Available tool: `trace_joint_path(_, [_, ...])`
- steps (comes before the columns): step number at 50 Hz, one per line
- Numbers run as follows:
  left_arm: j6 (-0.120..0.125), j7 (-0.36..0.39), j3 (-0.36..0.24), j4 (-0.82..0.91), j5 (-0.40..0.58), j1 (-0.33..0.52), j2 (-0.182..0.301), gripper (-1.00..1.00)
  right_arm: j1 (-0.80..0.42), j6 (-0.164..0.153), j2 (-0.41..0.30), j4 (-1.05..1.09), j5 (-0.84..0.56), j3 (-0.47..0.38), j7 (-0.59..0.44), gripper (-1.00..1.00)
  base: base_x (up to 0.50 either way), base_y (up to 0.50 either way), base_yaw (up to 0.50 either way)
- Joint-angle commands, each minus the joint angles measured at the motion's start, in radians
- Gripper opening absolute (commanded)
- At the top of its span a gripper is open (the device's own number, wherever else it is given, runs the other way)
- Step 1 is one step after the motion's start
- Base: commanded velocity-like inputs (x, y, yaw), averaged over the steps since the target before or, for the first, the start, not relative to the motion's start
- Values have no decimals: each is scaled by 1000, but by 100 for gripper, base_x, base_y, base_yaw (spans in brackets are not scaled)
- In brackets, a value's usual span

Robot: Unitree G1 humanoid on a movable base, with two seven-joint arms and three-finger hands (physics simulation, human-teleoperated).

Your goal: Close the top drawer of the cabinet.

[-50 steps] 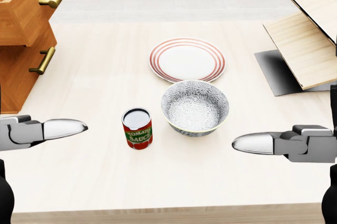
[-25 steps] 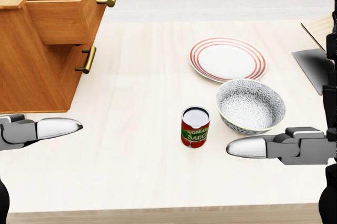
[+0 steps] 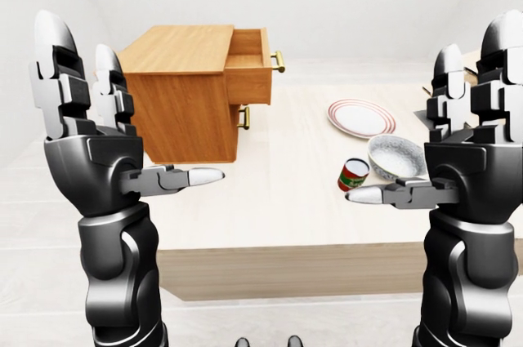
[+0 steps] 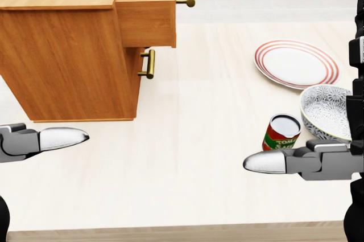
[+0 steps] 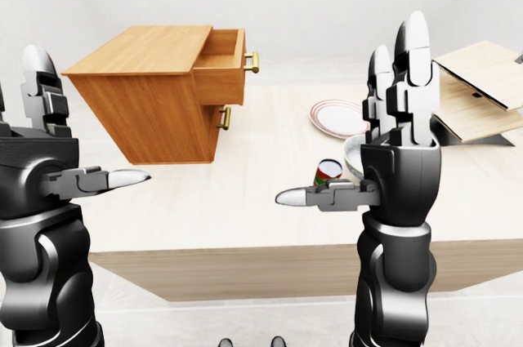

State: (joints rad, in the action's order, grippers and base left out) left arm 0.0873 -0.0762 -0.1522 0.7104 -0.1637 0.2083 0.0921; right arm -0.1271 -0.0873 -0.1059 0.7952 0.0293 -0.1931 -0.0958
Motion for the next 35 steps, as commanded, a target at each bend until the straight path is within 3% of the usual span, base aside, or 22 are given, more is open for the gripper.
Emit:
trace_joint_path(1, [0, 4, 2, -3, 3, -10, -3, 100, 14, 0, 6, -3, -3, 7, -7, 100, 12, 50, 0])
trace_joint_path(25, [0, 1, 7, -14, 10, -6, -5, 100, 35, 0, 14, -3, -5, 14, -31, 100, 37, 35, 0])
trace_joint_path(35, [0, 5, 9, -19, 12, -12, -7, 100, 32, 0, 22, -14, -2, 12, -24, 100, 24, 13, 0])
